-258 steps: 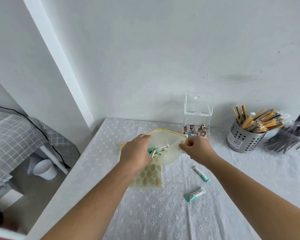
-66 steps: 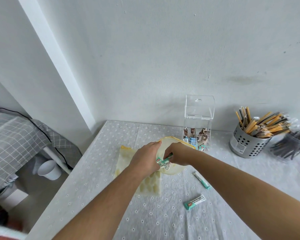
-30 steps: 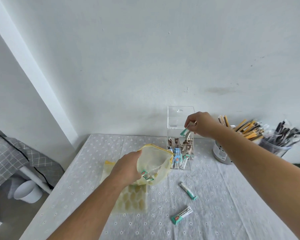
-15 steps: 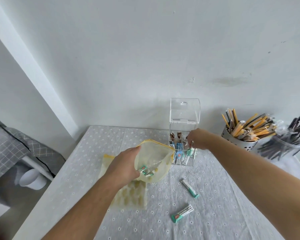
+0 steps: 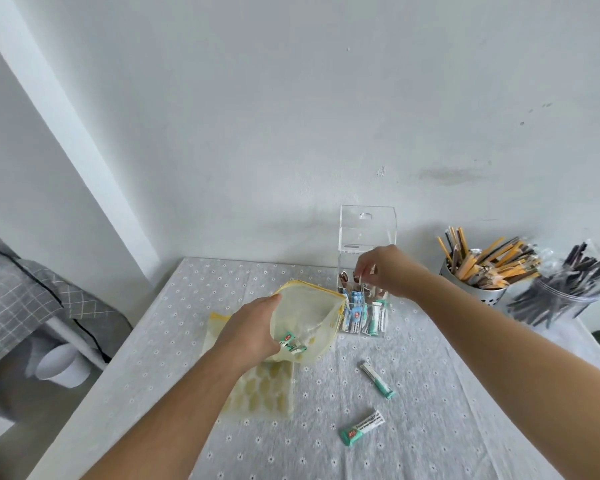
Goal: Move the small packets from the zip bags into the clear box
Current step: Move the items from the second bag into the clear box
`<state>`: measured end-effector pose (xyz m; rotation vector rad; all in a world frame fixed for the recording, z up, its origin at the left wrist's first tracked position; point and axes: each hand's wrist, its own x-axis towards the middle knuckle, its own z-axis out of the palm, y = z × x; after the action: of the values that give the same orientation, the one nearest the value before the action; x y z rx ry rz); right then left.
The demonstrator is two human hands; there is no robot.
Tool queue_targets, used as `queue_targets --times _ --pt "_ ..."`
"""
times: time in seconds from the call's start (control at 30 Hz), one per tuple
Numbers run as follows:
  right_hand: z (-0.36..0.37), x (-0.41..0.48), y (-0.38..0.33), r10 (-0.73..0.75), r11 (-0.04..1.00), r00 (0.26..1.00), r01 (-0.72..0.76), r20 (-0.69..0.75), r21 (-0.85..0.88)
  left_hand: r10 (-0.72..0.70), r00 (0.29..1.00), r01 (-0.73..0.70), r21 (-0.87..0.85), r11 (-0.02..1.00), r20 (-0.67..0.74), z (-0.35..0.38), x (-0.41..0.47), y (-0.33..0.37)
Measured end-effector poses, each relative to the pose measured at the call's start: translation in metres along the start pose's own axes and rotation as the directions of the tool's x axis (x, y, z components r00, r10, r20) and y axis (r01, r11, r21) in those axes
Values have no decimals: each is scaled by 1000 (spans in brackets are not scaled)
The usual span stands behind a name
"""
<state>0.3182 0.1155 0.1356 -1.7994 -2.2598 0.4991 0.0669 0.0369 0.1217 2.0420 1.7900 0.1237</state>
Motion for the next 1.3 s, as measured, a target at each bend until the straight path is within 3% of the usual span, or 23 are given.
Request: queue_targets --times 0.17,0.33,0.5,0.87,1.13,1.3 --pt "-2 -25 -50 -101 971 994 108 -46 211 -4 1000 3 -44 999 -9 4 -3 -1" --pt "31 -31 -83 -164 942 986 143 43 303 15 998 -20 -90 996 -60 12 -8 -4" --pt "83 -26 -97 -162 971 964 117 213 210 53 995 -62 -115 991 -83 17 -13 -9" --pt "173 19 -80 -5 986 893 80 450 -148 155 985 -163 -137 977 -72 22 -24 -20" --pt "196 27 -78 37 944 881 123 471 -305 153 985 -164 -168 972 -73 23 -19 -23" --pt "200 31 -77 4 969 886 112 464 -221 146 987 -156 -177 972 -70 23 -19 -24"
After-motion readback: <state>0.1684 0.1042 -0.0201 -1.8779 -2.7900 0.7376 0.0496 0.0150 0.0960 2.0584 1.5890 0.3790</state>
